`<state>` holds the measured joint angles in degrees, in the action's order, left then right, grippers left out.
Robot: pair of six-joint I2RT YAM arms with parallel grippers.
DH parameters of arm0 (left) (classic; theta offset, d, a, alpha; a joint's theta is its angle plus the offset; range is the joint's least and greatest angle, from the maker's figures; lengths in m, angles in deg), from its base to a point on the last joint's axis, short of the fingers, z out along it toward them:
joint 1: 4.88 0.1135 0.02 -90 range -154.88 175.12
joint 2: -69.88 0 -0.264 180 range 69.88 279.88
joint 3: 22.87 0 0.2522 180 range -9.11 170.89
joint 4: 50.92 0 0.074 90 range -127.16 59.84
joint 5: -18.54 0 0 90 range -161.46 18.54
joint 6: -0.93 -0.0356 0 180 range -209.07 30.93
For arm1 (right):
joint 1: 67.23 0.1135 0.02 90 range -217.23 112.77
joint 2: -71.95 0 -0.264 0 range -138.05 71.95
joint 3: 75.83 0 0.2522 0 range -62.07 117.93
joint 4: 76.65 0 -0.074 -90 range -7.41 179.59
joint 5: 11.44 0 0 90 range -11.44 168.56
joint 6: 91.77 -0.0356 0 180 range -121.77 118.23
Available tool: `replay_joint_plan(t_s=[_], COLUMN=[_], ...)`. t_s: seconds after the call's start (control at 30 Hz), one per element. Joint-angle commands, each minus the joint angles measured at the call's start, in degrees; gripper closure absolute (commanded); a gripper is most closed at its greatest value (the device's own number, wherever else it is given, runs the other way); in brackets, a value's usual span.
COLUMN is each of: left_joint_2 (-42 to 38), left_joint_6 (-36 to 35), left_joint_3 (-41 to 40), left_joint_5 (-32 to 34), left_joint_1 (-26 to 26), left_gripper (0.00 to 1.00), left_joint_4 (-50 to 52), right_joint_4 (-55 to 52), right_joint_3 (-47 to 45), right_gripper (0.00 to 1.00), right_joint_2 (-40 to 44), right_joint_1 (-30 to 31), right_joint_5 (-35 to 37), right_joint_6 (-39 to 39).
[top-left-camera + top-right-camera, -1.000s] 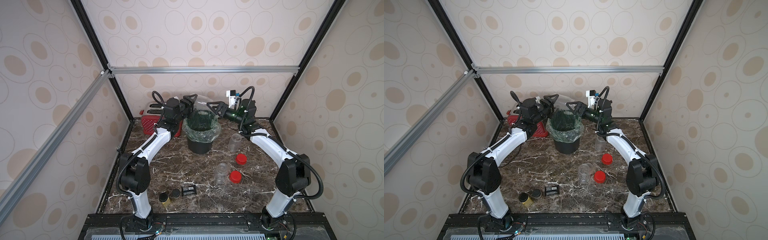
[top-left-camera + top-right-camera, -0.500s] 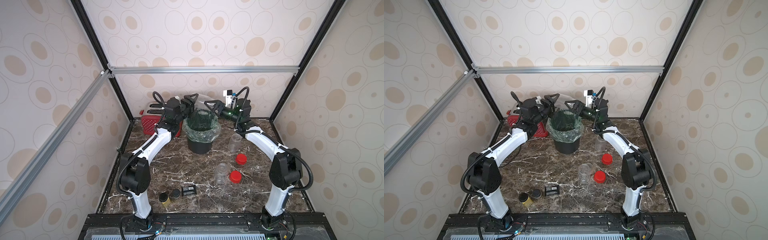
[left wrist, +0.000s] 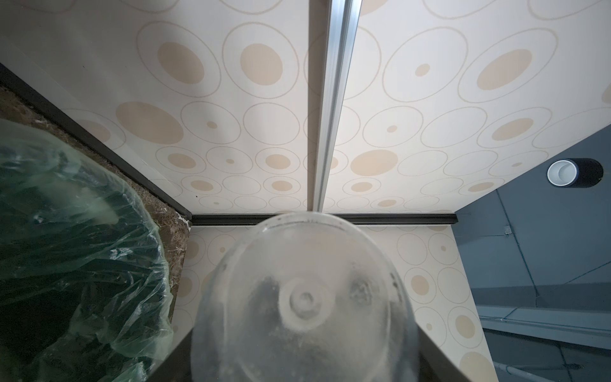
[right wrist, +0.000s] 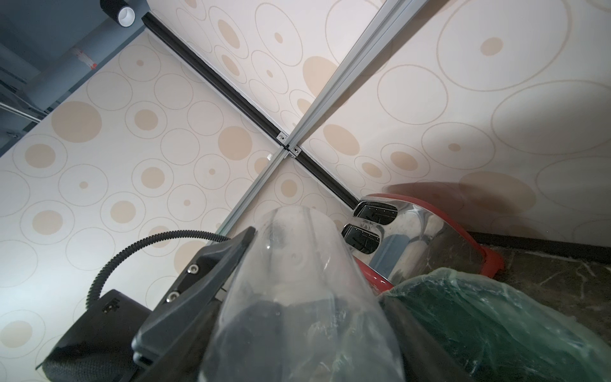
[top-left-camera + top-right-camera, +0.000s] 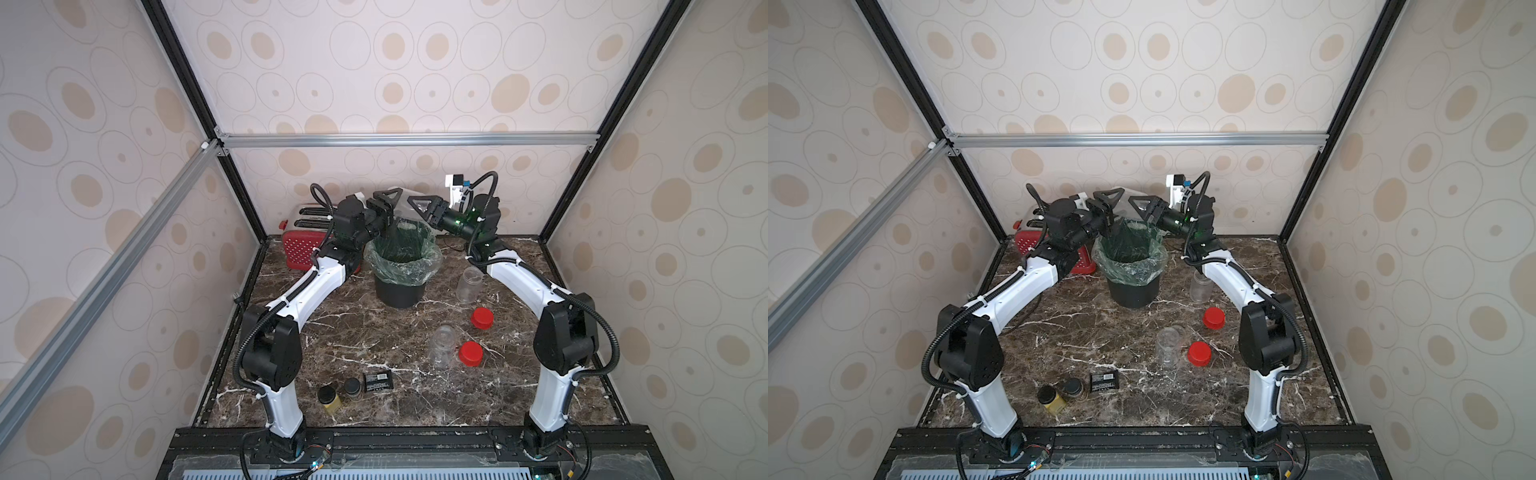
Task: Empty expired oatmeal from jars
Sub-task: Place the jar at the center of the board.
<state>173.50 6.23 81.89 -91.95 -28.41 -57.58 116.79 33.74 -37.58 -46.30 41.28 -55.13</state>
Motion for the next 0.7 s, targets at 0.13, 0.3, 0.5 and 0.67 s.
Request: replay_joint_plan(t_s=[0.13,0.3,0.5,0.67], left_joint_2=[-2.63,-7.93,-18.22,-25.52], left_joint_6=[-7.23,-20.87,-38.12,-48.60], left_joint_3=[2.87,1.54,-3.64,-9.78], left_joint_5=[0.81,2.71,7.21,10.28], left_joint_1=[-0.33,0.54,3.64,3.67], left_gripper=[0.08,0.01,0.01,0.01], left_joint_4=[2.40,11.37,26.21,33.29], right_joint_4=[-0.27,-14.63,-45.22,-65.25], right_joint_3=[1.99,6.04,5.23,0.93], right_gripper=[0.45,0.47,0.47,0.46], right_joint_2=[1.18,4.01,13.82,24.19], right_joint_1=[0.19,0.07,1.96,10.11], right_joint_5=[-1.91,-6.39,1.16,17.84], right_joint_6=[-0.41,8.04,26.91,41.34])
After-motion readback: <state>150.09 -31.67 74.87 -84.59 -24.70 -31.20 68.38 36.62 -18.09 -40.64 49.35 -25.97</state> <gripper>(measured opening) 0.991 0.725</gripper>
